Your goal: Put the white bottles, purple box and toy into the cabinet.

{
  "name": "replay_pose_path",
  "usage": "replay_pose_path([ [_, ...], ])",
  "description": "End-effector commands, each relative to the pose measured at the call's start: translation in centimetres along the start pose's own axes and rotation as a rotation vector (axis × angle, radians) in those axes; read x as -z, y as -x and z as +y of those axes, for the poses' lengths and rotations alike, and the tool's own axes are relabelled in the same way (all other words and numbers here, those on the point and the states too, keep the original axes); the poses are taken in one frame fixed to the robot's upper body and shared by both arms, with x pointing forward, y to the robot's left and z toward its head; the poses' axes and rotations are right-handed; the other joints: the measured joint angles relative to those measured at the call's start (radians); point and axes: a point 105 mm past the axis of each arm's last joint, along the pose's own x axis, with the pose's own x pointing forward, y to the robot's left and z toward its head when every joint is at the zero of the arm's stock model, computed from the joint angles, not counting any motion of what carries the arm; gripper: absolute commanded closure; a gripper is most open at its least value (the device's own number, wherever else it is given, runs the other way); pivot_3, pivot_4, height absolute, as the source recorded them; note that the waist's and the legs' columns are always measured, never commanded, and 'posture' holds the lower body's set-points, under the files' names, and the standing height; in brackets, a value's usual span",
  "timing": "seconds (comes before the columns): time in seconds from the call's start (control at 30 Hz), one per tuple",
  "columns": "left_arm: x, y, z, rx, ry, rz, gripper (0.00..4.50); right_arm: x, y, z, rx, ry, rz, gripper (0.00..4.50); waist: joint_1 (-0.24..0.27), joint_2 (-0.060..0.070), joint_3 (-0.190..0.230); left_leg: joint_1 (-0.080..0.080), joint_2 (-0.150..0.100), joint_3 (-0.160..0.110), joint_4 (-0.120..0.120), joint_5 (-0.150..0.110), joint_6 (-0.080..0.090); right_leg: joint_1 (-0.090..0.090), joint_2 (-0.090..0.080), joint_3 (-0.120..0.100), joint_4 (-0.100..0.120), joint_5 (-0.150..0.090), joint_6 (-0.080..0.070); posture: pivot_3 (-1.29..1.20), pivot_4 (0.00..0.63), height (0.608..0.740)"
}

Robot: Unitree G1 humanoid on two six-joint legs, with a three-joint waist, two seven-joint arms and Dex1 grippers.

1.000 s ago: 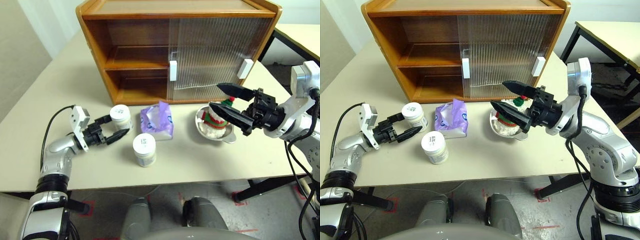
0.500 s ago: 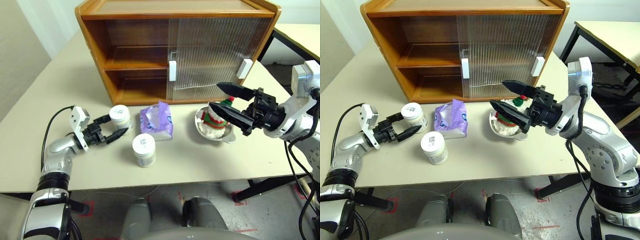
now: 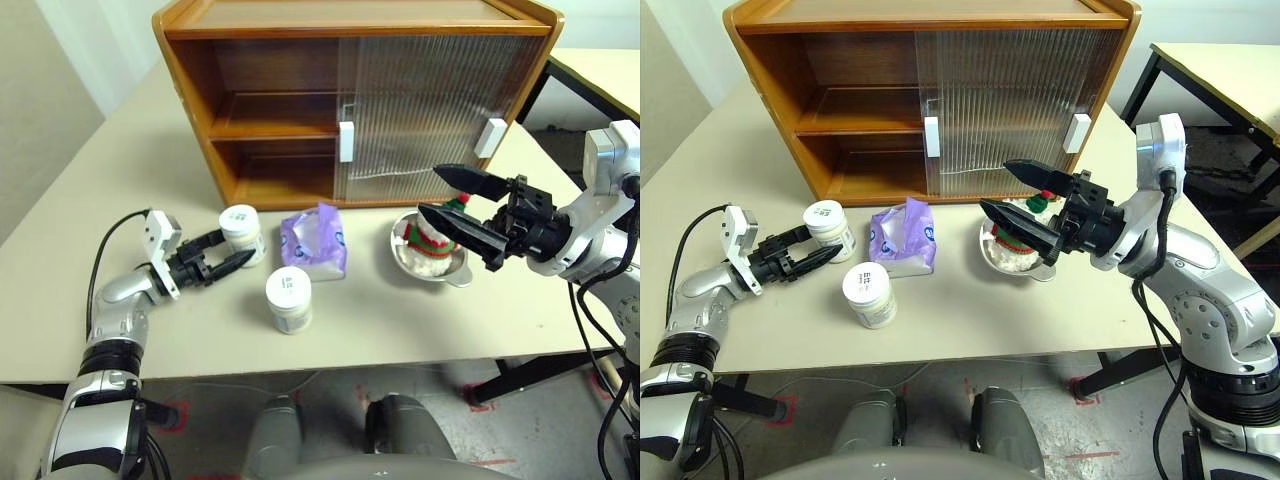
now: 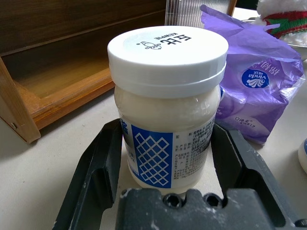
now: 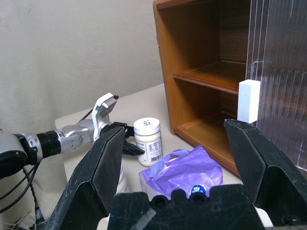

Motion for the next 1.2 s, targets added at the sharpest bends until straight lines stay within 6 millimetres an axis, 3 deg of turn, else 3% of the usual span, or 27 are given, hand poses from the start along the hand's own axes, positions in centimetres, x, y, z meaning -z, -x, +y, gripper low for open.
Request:
replay_pose_path([
  [0.03,-1.3,-1.3,0.0,0.003,-0.011,-0.038,1.44,-0.6,0.0,0.1,0.0,0.024,-0.01,0.0,0.001,0.0,0.0,0.0,0.0,0.0,0.0,0.0,0.0,0.0,0.0,0.0,0.0,0.0,0.0,-0.06,0.0,0.74],
  [0.4,-5.1,-4.5,1.3,-0.08,0.018,-0.167,1.44,-0.4,-0.1,0.3,0.001,0.022,-0.016,0.0,-0.007,-0.002,0.0,0.0,0.0,0.0,0.0,0.0,0.0,0.0,0.002,0.001,0.0,0.0,0.001,-0.07,0.0,0.74],
  [0.67,-5.5,-6.2,1.4,-0.107,0.029,-0.168,1.44,-0.3,-0.1,0.5,0.013,0.021,-0.024,0.0,-0.027,-0.002,0.0,-0.001,0.0,0.0,0.0,0.0,0.0,0.0,0.003,0.002,0.0,0.001,0.001,-0.09,0.0,0.74],
  [1.0,-4.9,-7.6,3.5,-0.28,0.04,-0.119,1.44,-0.3,0.0,0.6,0.025,0.023,-0.03,0.0,-0.027,-0.003,0.0,0.0,0.0,0.0,0.0,0.0,0.0,0.0,0.004,0.004,0.0,0.001,0.001,-0.1,0.0,0.74],
  [1.2,-5.2,-9.2,3.0,-0.292,0.027,-0.134,1.44,-0.3,-0.1,0.6,0.028,0.021,-0.035,0.0,-0.026,-0.004,0.0,0.0,0.0,0.0,0.0,0.0,0.0,0.0,0.004,0.004,0.0,0.001,0.001,-0.11,0.0,0.74],
])
